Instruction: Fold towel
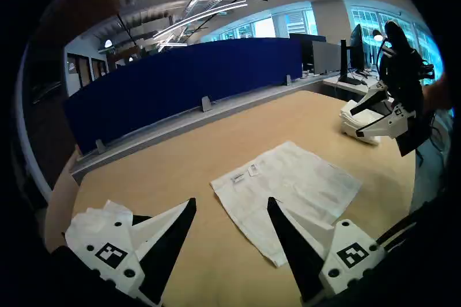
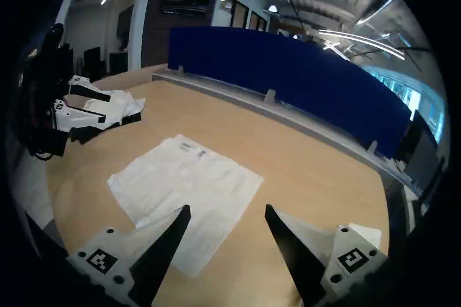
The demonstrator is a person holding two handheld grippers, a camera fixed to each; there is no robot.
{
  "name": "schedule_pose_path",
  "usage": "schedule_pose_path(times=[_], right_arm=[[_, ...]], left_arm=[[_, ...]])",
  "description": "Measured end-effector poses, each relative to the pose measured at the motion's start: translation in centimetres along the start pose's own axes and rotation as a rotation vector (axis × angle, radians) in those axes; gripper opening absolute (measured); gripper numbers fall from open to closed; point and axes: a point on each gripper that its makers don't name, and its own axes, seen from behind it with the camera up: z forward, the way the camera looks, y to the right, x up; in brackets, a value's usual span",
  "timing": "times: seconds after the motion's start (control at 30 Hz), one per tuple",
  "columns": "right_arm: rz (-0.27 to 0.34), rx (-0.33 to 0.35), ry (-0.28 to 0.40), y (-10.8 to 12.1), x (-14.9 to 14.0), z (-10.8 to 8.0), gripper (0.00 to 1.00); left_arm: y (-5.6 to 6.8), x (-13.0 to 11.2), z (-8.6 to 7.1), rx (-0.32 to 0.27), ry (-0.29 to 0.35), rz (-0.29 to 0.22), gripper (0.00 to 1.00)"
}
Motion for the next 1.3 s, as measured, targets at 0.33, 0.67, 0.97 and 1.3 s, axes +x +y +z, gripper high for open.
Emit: schedule_pose_path(times=[0.33,0.67,0.97,1.3], right_arm=[[-0.006,0.039,-0.088,-1.6,-4.5,1.3,1.0],[-0.015,0.081,-0.17,-2.9,-8.4,1.9,1.0],[-0.016,0.105,-0.227,-3.4,-11.1,1.9,1.0],[-0.032,0.124,-0.269,-4.1,-12.9,2.1,0.99]], left_arm=[[1.9,-4.6,1.0,-0.047,-0.096,0.003,0.91],[4.5,-8.7,1.3,-0.13,-0.193,0.021,0.91],[5.7,-10.9,1.6,-0.169,-0.246,0.015,0.92],[7.1,-12.4,1.9,-0.206,-0.285,0.032,0.91]])
